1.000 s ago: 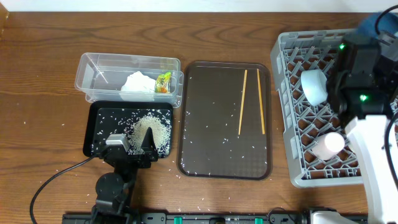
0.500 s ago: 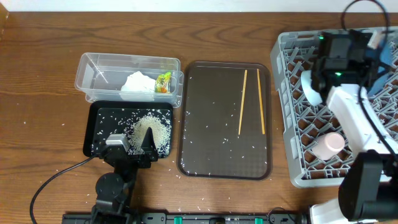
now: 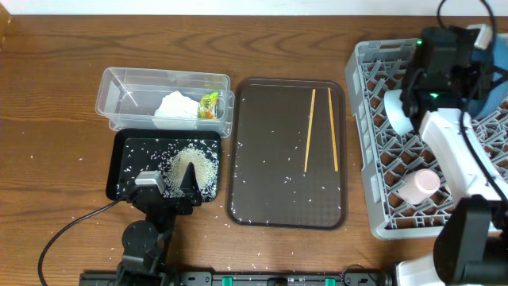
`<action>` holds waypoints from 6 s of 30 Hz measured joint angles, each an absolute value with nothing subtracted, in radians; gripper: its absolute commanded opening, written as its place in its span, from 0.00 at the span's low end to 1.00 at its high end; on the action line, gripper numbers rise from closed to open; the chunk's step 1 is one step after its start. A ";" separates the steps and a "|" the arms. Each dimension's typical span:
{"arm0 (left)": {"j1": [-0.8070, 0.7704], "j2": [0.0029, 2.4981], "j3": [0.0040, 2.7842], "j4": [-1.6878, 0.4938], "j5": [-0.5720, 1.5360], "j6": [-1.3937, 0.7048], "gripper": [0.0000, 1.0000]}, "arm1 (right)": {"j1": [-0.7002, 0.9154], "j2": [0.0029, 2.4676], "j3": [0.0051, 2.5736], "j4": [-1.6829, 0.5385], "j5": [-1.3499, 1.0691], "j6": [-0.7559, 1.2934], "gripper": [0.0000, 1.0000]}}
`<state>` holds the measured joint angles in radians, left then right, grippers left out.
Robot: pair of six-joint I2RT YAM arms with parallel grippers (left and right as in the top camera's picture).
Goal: Sort waste into correct bins and load items into the dishwasher rack
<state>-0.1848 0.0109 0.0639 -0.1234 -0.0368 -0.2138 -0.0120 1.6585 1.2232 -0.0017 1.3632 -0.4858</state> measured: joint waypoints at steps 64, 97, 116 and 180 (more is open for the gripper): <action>-0.185 0.011 0.064 -0.123 -0.037 -0.214 0.91 | 0.531 1.822 1.229 -0.690 0.056 0.447 0.31; -0.185 0.011 0.064 -0.123 -0.037 -0.214 0.91 | 0.125 1.418 1.241 -0.741 0.003 -0.022 0.01; -0.185 0.011 0.064 -0.123 -0.037 -0.214 0.92 | 0.282 1.567 1.227 -0.781 -0.009 0.006 0.48; -0.185 0.011 0.064 -0.123 -0.037 -0.214 0.91 | 0.075 1.302 1.190 -0.794 -0.152 -0.028 0.99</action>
<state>-0.1848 0.0109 0.0639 -0.1234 -0.0372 -0.2138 0.0746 1.3022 1.1900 -0.7937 -0.1516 -0.0277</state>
